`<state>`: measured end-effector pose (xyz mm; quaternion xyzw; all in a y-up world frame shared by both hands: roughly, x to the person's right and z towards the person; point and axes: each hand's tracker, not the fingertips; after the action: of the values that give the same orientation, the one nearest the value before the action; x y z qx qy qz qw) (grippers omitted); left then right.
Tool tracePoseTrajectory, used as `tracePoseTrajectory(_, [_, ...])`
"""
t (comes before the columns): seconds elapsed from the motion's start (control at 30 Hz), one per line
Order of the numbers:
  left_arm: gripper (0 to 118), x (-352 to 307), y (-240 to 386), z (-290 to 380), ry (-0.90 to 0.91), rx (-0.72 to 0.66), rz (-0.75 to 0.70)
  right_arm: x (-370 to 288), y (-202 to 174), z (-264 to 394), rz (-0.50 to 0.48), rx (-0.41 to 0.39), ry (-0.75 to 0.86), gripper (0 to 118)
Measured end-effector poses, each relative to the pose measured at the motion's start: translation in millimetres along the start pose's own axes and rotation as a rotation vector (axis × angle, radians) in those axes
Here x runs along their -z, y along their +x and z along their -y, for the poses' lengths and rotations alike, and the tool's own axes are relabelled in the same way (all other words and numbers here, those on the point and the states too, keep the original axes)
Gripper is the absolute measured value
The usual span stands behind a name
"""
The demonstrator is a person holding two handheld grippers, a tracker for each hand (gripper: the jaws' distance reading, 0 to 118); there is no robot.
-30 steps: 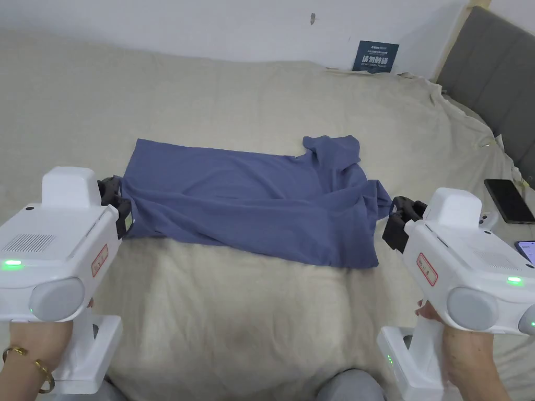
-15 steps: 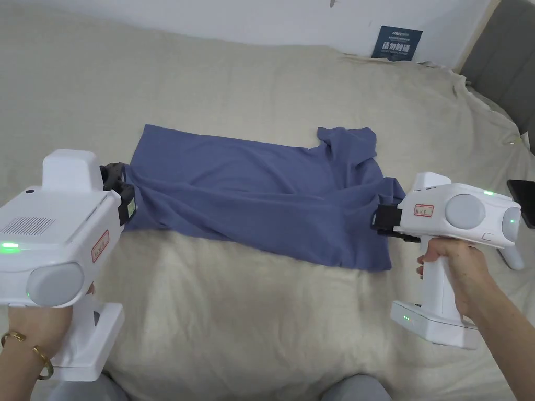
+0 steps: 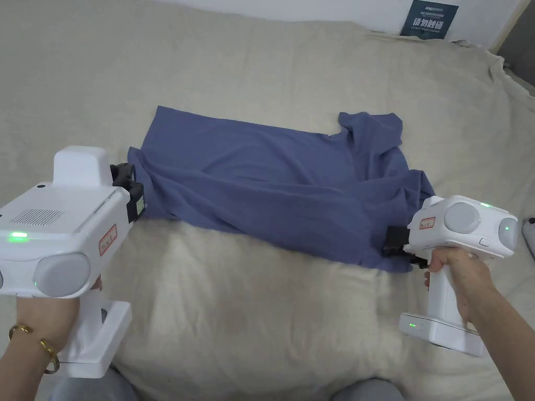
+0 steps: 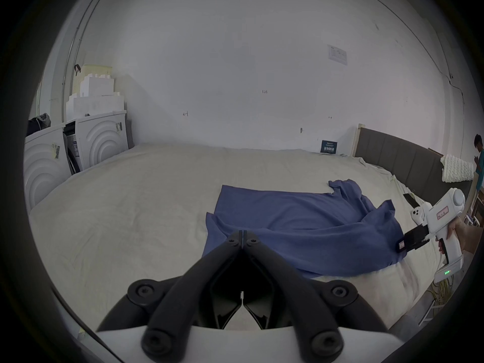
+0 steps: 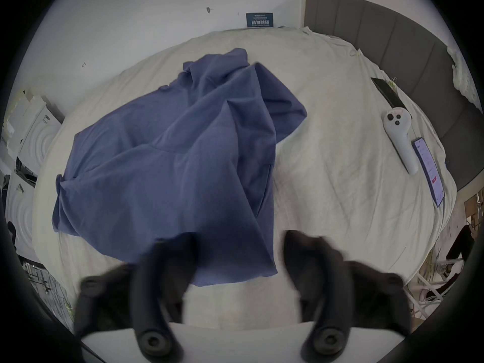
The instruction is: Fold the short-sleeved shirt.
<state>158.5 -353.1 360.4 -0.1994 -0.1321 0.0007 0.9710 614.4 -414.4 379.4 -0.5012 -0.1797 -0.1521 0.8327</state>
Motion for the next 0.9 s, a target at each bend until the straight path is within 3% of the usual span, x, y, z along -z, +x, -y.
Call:
tracePoseTrajectory(0.07, [0,3,-2,0,-0.018,-0.006,-0.006,1,0,2,-0.029,0.012,-0.010,20])
tracePoseTrajectory(0.1, [0,6,-4,-1,-0.033,-0.017,-0.004,1,-3,3,-0.027,0.012,-0.011,6])
tracePoseTrajectory(0.2, [0,15,-11,-8,-0.100,-0.052,-0.001,1,-7,2,-0.003,-0.023,-0.001,3])
tracePoseTrajectory(0.27, [11,24,-16,-15,-0.145,-0.077,-0.010,-2,-5,1,-0.005,-0.023,0.000,3])
tracePoseTrajectory(0.33, [53,37,-24,-25,-0.217,-0.107,0.001,-6,-2,-3,-0.019,-0.010,0.009,3])
tracePoseTrajectory(0.4, [109,55,-32,-34,-0.299,-0.116,-0.015,-12,0,-5,-0.027,-0.011,0.022,3])
tracePoseTrajectory(0.43, [118,63,-34,-38,-0.331,-0.110,-0.028,-14,-1,-6,-0.030,-0.016,0.026,3])
tracePoseTrajectory(0.5, [118,73,-37,-47,-0.359,-0.117,0.014,-18,-1,-8,-0.032,-0.027,0.037,3])
tracePoseTrajectory(0.73, [117,129,-46,-37,-0.624,-0.012,-0.070,-19,-2,-10,-0.040,-0.032,0.045,3])
tracePoseTrajectory(0.77, [114,134,-46,-33,-0.651,0.006,-0.082,-18,-2,-10,-0.039,-0.034,0.044,3])
tracePoseTrajectory(0.9, [76,148,-42,-21,-0.668,0.026,-0.102,-15,-2,-10,-0.034,-0.041,0.035,3])
